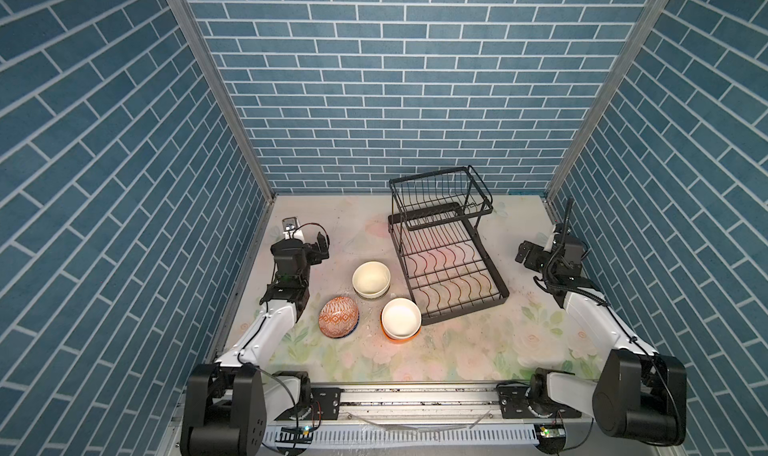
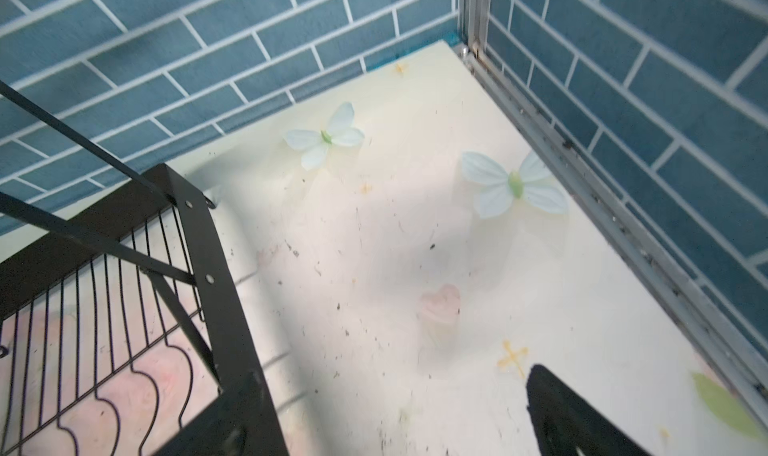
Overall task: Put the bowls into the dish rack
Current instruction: 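Reach left gripper to white bowl on orange bowl while right moves to rack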
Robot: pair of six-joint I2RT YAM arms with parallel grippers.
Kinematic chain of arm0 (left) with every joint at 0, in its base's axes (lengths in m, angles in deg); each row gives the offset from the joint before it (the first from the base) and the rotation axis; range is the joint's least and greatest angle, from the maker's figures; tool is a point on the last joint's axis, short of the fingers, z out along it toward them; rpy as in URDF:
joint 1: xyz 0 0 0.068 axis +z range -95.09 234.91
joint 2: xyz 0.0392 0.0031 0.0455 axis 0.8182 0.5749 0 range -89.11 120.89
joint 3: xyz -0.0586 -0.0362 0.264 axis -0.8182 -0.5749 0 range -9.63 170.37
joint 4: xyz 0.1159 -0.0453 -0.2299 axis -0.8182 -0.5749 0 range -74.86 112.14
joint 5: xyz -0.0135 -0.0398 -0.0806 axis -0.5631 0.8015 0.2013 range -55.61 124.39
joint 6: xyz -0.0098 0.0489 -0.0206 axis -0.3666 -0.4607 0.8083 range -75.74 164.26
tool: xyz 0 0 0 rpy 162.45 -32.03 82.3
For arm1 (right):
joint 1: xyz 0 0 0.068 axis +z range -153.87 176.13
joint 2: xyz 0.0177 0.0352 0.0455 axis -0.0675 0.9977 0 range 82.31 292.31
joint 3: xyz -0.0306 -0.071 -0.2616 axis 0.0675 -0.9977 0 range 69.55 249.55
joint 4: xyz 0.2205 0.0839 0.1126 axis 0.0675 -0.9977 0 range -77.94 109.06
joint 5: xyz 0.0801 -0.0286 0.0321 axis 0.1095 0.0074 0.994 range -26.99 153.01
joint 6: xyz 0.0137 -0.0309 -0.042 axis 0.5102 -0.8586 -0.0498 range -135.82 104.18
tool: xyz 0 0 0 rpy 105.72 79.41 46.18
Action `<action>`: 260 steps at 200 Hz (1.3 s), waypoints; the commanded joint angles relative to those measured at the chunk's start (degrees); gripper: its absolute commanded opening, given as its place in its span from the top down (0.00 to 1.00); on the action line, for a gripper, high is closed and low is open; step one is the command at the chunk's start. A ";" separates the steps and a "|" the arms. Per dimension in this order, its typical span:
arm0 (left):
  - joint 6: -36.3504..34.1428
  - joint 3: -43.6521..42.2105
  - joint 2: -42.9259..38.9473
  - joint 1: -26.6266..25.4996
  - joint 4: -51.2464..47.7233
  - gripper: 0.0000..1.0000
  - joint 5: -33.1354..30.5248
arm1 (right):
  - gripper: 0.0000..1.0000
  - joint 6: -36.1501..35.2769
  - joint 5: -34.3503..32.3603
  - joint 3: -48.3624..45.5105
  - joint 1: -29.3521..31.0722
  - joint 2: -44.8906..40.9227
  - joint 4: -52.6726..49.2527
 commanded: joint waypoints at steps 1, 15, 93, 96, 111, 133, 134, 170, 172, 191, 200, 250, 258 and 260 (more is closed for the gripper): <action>7.36 1.99 -2.39 -0.48 -13.48 0.00 0.87 | 0.02 5.19 1.08 3.83 1.23 -2.21 -11.91; 10.97 2.43 -4.27 -0.78 -17.99 0.00 1.19 | 0.02 6.52 1.51 5.19 2.16 -2.99 -16.12; 22.31 7.79 -13.16 -5.00 -46.11 0.00 2.60 | 0.11 7.08 2.94 12.95 12.85 -4.52 -32.12; 22.51 7.97 -13.41 -5.60 -47.05 0.00 2.30 | 0.11 7.19 3.02 13.04 13.25 -4.54 -32.31; 23.55 8.86 -14.22 -8.83 -51.22 0.00 0.46 | 0.13 8.01 3.31 13.06 15.39 -4.57 -32.48; 26.41 9.95 -14.89 -14.65 -55.73 0.00 -2.01 | 0.15 9.76 4.41 12.71 18.11 -4.11 -32.24; 26.56 9.98 -14.94 -14.92 -55.93 0.00 -2.12 | 0.15 9.81 4.45 12.67 18.22 -4.11 -32.22; 33.84 10.81 -14.73 -29.15 -60.38 0.00 -10.07 | 0.18 11.76 5.34 12.10 22.82 -2.69 -30.73; 34.29 10.85 -14.61 -29.97 -60.53 0.00 -10.41 | 0.18 11.78 5.36 12.14 22.92 -2.57 -30.66; 38.60 11.53 -13.03 -36.40 -62.19 0.00 -13.40 | 0.20 12.04 5.55 12.62 24.45 -0.83 -30.54; 40.39 12.22 -11.88 -39.08 -63.14 0.00 -14.47 | 0.20 12.05 5.56 12.80 25.20 -0.09 -30.39; 45.36 17.15 -3.89 -51.13 -65.84 0.01 -16.70 | 0.21 11.96 5.55 12.54 26.85 1.87 -29.36; 45.55 18.15 -2.24 -52.32 -66.21 0.01 -16.52 | 0.20 11.89 5.54 12.37 26.85 1.96 -29.24; 45.63 18.34 -1.91 -52.62 -66.27 0.02 -16.49 | 0.21 11.88 5.61 12.34 26.89 1.96 -29.10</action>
